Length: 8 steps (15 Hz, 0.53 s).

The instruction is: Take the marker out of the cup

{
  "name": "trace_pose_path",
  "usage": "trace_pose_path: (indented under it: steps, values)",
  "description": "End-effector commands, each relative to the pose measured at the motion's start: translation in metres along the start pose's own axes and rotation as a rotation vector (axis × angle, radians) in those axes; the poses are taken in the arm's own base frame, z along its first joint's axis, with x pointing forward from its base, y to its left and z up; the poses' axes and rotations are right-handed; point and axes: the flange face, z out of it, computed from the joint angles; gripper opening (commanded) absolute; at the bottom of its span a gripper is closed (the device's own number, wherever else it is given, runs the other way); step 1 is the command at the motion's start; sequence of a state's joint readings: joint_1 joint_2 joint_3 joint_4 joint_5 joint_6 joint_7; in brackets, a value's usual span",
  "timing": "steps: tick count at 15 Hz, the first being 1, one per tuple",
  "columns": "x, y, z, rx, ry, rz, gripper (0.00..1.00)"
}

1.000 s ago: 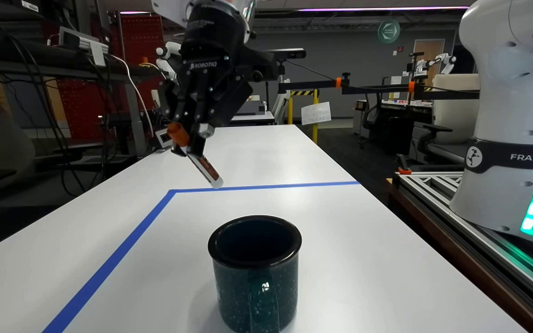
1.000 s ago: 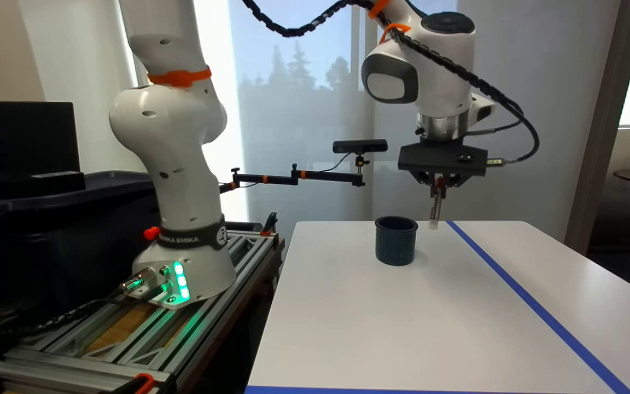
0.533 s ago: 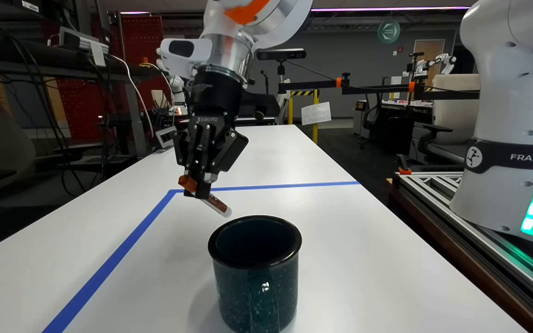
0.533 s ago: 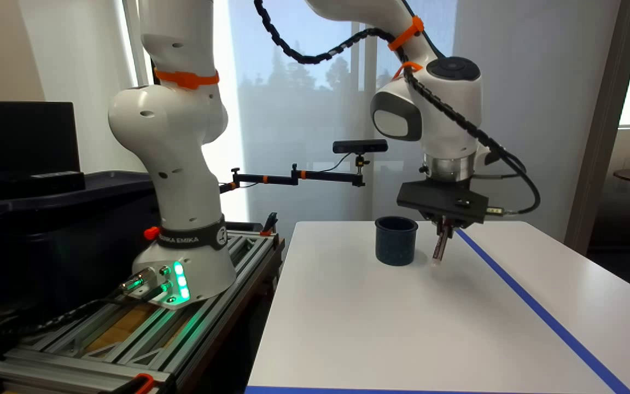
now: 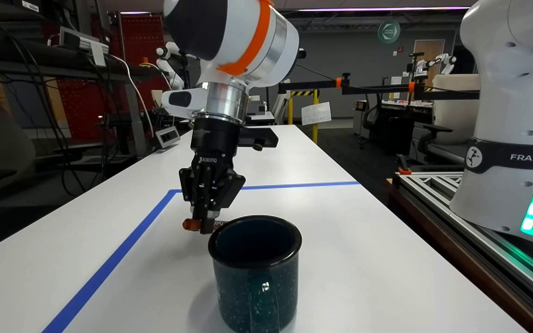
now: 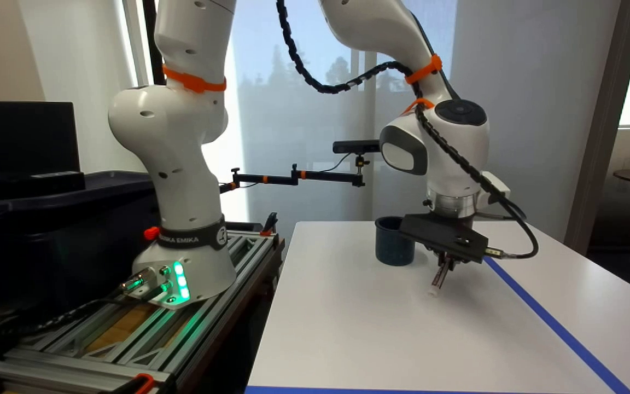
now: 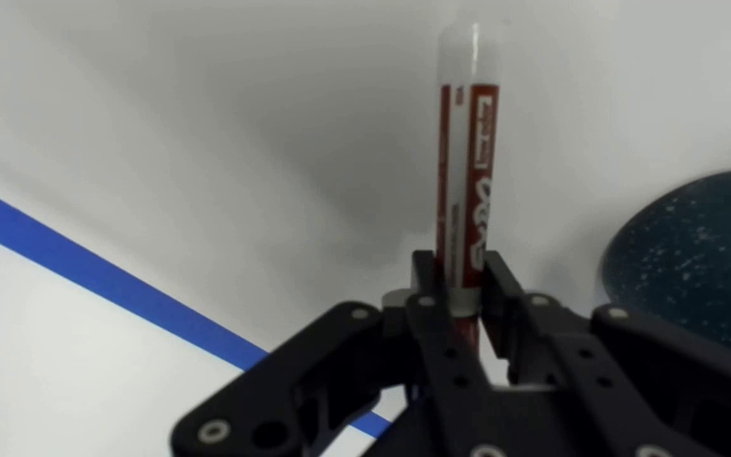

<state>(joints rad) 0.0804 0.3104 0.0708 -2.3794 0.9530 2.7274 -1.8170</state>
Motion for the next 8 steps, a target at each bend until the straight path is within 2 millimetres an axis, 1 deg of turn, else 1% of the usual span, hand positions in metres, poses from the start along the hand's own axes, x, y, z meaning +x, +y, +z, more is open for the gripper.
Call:
trace_pose_path:
  steps: [1,3,4,5,6,7,8]
  values:
    - [0.0014,0.0097,0.014,-0.01,0.0,-0.018,0.05]
    - [0.003,0.0115,0.0191,-0.003,0.005,-0.036,0.05]
    - [0.0039,0.0121,0.0208,-0.009,0.005,-0.046,0.2]
    - [0.005,0.0126,0.0221,-0.007,0.012,-0.062,0.45]
    - [0.0062,0.012,0.0223,-0.004,0.02,-0.081,0.45]
    - [0.0079,0.0106,0.0206,-0.007,0.029,-0.101,0.49]
    - [0.0108,0.0066,0.0154,-0.012,0.038,-0.117,0.58]
